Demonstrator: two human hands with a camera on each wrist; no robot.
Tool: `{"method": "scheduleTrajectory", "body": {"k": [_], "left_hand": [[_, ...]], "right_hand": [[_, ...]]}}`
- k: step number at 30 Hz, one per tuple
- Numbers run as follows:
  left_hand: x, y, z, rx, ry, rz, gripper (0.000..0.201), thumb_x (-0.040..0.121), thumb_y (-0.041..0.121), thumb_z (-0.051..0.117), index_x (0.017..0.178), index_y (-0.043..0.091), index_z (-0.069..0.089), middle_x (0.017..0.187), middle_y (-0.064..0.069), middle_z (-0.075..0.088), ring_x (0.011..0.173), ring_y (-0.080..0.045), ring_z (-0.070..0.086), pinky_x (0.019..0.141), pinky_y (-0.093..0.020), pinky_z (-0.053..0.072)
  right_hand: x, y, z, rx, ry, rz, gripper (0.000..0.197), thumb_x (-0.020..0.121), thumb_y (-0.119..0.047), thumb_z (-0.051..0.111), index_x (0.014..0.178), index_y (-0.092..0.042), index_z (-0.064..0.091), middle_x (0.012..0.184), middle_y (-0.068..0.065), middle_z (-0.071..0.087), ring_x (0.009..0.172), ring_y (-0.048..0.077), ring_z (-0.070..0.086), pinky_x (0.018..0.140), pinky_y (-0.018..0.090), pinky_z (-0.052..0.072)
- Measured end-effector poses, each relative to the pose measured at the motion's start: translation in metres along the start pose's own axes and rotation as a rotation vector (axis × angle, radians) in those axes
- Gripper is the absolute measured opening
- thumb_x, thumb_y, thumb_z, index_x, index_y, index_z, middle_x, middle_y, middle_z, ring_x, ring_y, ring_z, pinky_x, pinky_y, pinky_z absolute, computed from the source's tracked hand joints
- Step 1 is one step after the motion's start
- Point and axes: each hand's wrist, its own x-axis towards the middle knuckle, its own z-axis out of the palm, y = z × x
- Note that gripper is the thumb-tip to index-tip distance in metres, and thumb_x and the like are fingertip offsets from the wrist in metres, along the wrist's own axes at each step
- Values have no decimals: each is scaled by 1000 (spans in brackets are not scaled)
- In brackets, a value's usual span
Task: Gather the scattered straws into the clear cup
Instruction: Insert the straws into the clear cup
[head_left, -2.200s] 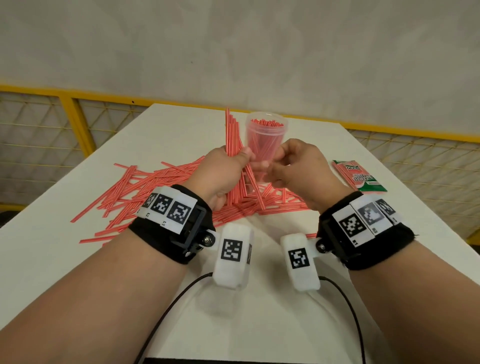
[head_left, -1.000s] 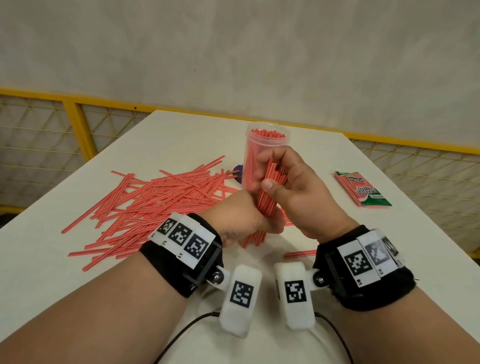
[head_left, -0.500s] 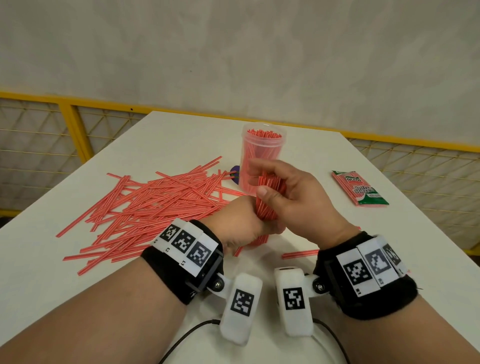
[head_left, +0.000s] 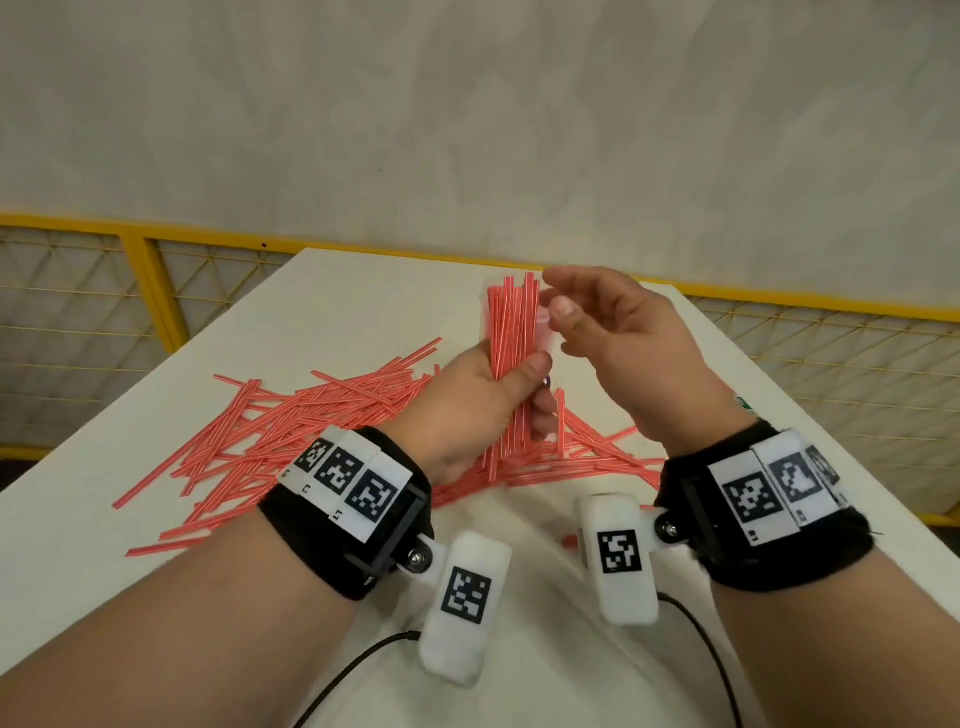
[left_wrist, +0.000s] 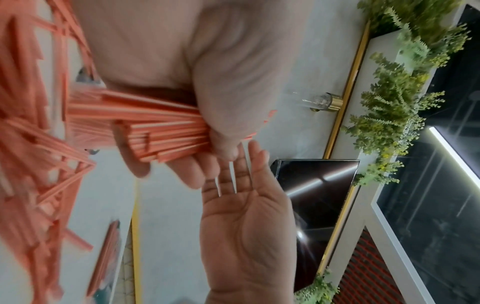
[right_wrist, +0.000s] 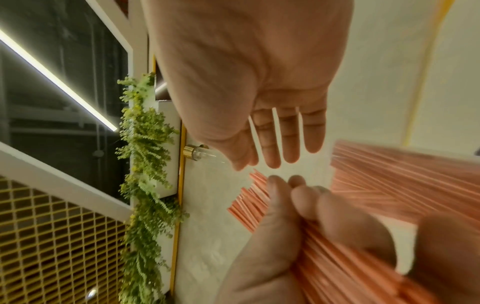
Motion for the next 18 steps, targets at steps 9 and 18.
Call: {"method": "scheduleTrajectory", "body": {"k": [9, 18], "left_hand": [[40, 44, -10, -31, 89, 195, 4, 95, 23, 60, 96, 20, 59, 64, 3, 65, 41, -7, 41, 41, -21, 36], [62, 48, -17, -34, 93, 162, 38, 78, 47, 64, 101, 17, 62, 75, -4, 73, 42, -10, 48, 39, -21, 40]], "right_hand": [[59, -23, 7, 128, 74, 68, 49, 86, -15, 71, 131, -16, 53, 70, 0, 72, 67, 8, 68, 60, 23, 54], [87, -19, 5, 243, 74, 84, 37, 77, -5, 77, 109, -20, 67, 96, 37, 64, 73, 26, 65, 81, 49, 55]]}}
